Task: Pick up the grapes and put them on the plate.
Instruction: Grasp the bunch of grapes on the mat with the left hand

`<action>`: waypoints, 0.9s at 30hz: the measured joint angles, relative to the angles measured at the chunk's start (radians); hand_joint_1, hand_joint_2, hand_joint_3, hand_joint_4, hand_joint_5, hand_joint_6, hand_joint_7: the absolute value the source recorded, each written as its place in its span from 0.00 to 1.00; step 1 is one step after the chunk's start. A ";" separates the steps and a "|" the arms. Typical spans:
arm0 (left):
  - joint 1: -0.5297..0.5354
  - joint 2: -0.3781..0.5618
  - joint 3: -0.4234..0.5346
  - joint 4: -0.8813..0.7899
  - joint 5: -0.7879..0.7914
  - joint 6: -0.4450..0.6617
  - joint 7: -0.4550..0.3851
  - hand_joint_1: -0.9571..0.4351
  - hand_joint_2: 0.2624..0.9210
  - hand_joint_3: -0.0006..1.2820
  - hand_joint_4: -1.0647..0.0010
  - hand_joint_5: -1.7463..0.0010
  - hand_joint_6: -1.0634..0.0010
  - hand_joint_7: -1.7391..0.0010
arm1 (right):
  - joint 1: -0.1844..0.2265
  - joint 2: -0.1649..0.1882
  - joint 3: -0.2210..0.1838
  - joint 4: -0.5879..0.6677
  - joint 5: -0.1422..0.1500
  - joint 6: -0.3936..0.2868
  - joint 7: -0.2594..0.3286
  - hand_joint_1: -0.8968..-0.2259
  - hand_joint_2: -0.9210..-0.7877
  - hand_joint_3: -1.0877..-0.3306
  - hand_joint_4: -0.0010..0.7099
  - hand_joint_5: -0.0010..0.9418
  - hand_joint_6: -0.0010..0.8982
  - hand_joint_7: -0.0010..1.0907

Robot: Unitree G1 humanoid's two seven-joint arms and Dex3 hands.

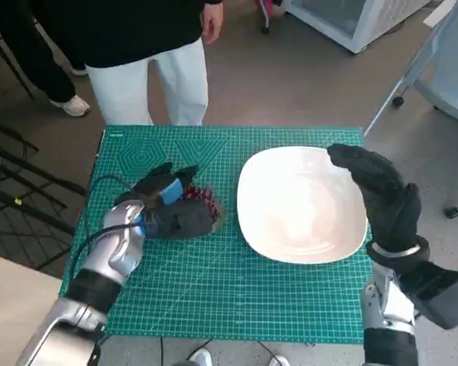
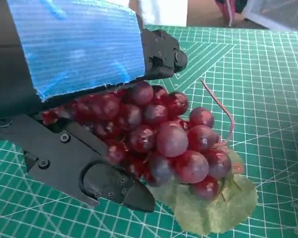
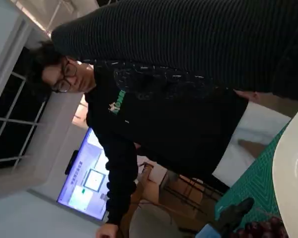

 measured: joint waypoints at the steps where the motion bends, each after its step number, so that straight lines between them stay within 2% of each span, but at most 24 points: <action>1: -0.009 -0.005 -0.004 0.020 -0.001 -0.005 0.006 0.34 0.68 0.00 1.00 1.00 0.85 1.00 | 0.000 -0.001 0.000 0.000 0.000 0.000 0.000 0.50 0.00 0.54 0.26 0.00 0.00 0.34; 15: -0.120 -0.057 -0.051 0.256 -0.028 -0.081 0.056 0.36 0.68 0.00 1.00 1.00 0.84 1.00 | 0.000 -0.010 -0.009 0.011 0.007 0.000 0.011 0.50 0.00 0.55 0.26 0.00 0.00 0.34; 27: -0.153 -0.066 -0.071 0.319 -0.039 -0.093 0.055 0.39 0.68 0.00 0.96 0.99 0.79 0.99 | 0.000 -0.013 -0.013 0.025 0.009 0.000 0.017 0.50 0.00 0.55 0.27 0.00 0.00 0.33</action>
